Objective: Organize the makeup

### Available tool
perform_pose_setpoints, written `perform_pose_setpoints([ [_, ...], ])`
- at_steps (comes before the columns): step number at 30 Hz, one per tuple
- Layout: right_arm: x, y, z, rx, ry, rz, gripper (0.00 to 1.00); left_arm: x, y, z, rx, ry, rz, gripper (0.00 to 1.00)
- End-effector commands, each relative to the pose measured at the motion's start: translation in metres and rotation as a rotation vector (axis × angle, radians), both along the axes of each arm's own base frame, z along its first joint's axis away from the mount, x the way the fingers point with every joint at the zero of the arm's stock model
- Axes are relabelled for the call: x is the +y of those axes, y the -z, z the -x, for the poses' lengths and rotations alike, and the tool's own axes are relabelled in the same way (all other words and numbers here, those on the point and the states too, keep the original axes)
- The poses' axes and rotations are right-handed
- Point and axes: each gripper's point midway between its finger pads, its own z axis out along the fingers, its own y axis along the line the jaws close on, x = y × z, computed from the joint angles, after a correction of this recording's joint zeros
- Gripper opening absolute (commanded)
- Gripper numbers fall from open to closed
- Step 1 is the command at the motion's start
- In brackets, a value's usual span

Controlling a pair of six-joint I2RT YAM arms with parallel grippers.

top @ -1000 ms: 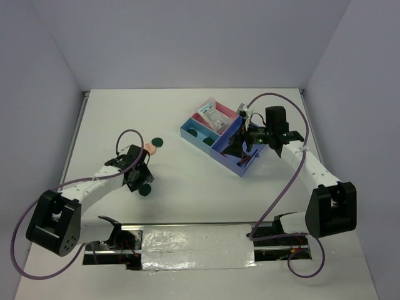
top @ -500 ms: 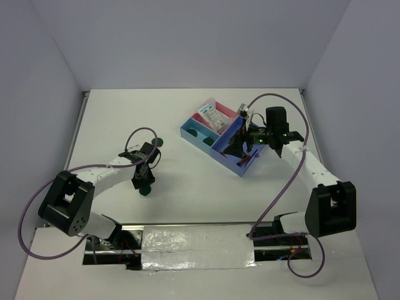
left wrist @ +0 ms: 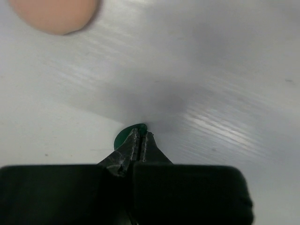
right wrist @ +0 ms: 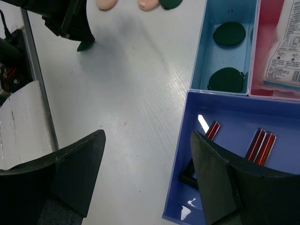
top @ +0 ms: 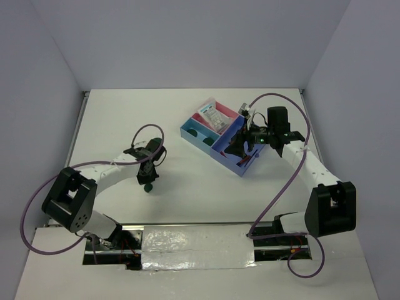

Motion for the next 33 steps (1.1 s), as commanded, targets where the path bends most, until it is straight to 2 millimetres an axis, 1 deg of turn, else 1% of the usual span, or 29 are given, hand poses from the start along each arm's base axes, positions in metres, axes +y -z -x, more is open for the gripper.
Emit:
perform_pose_setpoints([
  [1,-0.001,-0.008,-0.007,-0.046,0.0,-0.007,0.8,-0.041,-0.044,-0.046,-0.182,0.099,0.147,0.0],
  [2,-0.001,-0.007,-0.007,-0.043,-0.001,-0.007,0.8,-0.057,-0.06,-0.066,-0.266,0.125,0.208,0.0],
  [3,-0.001,-0.008,-0.007,-0.048,-0.001,-0.007,0.8,-0.068,-0.07,-0.076,-0.313,0.16,0.252,0.0],
  [4,-0.001,-0.008,-0.007,-0.049,0.002,-0.006,0.8,-0.083,-0.079,-0.082,-0.343,0.227,0.31,0.0],
  [5,-0.001,-0.008,-0.006,-0.049,-0.001,-0.007,0.8,-0.099,-0.099,-0.1,-0.433,0.259,0.372,0.0],
  [6,-0.001,-0.008,-0.007,-0.051,0.001,-0.006,0.8,-0.11,-0.107,-0.107,-0.466,0.304,0.403,0.0],
  [7,-0.001,-0.008,-0.007,-0.048,0.002,-0.007,0.79,-0.127,-0.117,-0.116,-0.486,0.35,0.462,0.0],
  [8,-0.001,-0.008,-0.006,-0.048,0.002,-0.009,0.78,-0.139,-0.131,-0.128,-0.539,0.377,0.5,0.0],
  [9,0.0,-0.008,-0.006,-0.049,-0.002,-0.011,0.76,-0.147,-0.136,-0.135,-0.56,0.41,0.517,0.0],
  [10,0.0,-0.009,-0.006,-0.048,-0.002,-0.013,0.75,-0.158,-0.142,-0.148,-0.577,0.43,0.532,0.0],
  [11,0.0,-0.008,-0.006,-0.045,-0.003,-0.015,0.7,-0.168,-0.144,-0.153,-0.572,0.46,0.56,0.0],
  [12,0.0,-0.01,-0.006,-0.049,-0.002,-0.016,0.67,-0.182,-0.156,-0.172,-0.614,0.486,0.58,0.0],
  [13,0.0,-0.01,-0.006,-0.045,-0.004,-0.017,0.64,-0.189,-0.159,-0.178,-0.619,0.504,0.595,0.0],
  [14,0.0,-0.011,-0.007,-0.047,0.001,-0.018,0.59,-0.197,-0.162,-0.183,-0.621,0.525,0.615,0.0],
  [15,0.0,-0.012,-0.006,-0.049,-0.001,-0.018,0.57,-0.203,-0.166,-0.19,-0.631,0.531,0.625,0.0],
  [16,0.0,-0.012,-0.006,-0.049,0.001,-0.018,0.53,-0.212,-0.171,-0.204,-0.644,0.54,0.636,0.0],
  [18,0.0,-0.013,-0.007,-0.051,0.005,-0.016,0.51,-0.22,-0.172,-0.216,-0.651,0.544,0.647,0.0],
  [19,0.0,-0.013,-0.007,-0.053,0.005,-0.014,0.51,-0.226,-0.17,-0.227,-0.649,0.541,0.649,0.0],
  [20,-0.001,-0.013,-0.007,-0.054,0.007,-0.014,0.5,-0.229,-0.168,-0.231,-0.645,0.539,0.651,0.0],
  [21,-0.002,-0.013,-0.007,-0.056,0.012,-0.011,0.5,-0.232,-0.155,-0.236,-0.617,0.531,0.653,0.0],
  [22,-0.002,-0.014,-0.008,-0.06,0.015,-0.01,0.5,-0.236,-0.162,-0.242,-0.629,0.533,0.659,0.0],
  [23,-0.003,-0.013,-0.008,-0.06,0.017,-0.008,0.5,-0.237,-0.156,-0.243,-0.609,0.526,0.656,0.0],
  [25,-0.003,-0.014,-0.008,-0.064,0.02,-0.005,0.51,-0.239,-0.151,-0.249,-0.603,0.514,0.654,0.0],
  [26,-0.003,-0.013,-0.008,-0.063,0.02,-0.005,0.51,-0.236,-0.142,-0.245,-0.566,0.504,0.64,0.0],
  [27,-0.005,-0.013,-0.009,-0.061,0.025,-0.005,0.51,-0.234,-0.138,-0.246,-0.559,0.497,0.629,0.0],
  [32,-0.005,-0.012,-0.01,-0.057,0.027,-0.007,0.51,-0.226,-0.129,-0.238,-0.538,0.499,0.594,0.0],
  [33,-0.005,-0.012,-0.01,-0.057,0.026,-0.007,0.52,-0.224,-0.126,-0.234,-0.532,0.502,0.592,0.0],
])
